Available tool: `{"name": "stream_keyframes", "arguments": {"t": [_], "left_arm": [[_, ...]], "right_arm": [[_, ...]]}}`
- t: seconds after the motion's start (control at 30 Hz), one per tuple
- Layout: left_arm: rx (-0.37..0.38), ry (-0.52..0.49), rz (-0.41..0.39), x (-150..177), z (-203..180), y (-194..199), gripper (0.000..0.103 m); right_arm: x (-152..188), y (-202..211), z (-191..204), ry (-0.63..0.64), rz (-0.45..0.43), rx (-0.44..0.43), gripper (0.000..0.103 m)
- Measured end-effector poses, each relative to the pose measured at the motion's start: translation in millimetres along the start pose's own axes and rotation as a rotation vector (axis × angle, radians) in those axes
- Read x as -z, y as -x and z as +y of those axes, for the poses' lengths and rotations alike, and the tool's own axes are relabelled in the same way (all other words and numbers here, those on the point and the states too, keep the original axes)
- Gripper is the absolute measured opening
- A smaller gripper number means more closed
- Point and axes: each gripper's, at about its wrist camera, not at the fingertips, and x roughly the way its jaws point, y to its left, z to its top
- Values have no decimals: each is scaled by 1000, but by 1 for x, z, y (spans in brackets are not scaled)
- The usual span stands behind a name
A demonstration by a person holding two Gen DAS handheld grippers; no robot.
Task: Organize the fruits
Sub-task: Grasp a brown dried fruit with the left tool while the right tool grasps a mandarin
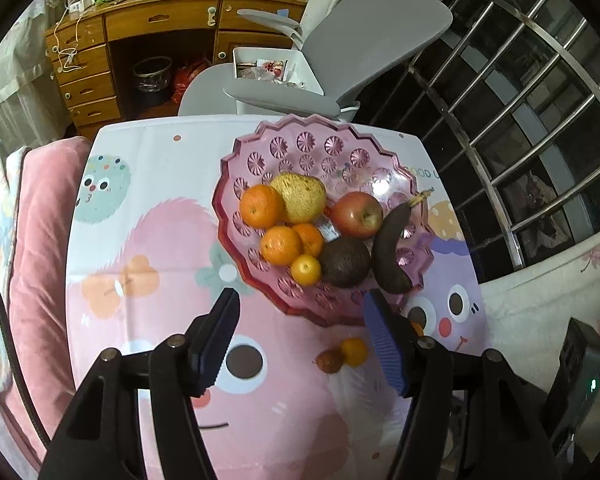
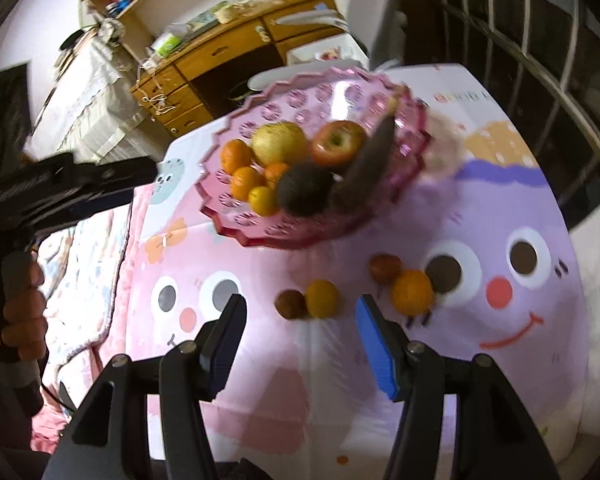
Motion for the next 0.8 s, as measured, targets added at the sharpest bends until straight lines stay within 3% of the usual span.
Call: {"name": "stream_keyframes", "arguments": {"t": [0.27, 0.8], "left_arm": [[-29, 37, 44, 33, -13, -3, 66], [-62, 197, 105, 80, -18, -65, 63]], "right_arm": [[0, 0, -37, -80, 79, -4, 57], [-9, -31, -88, -93, 228, -17, 57]]}}
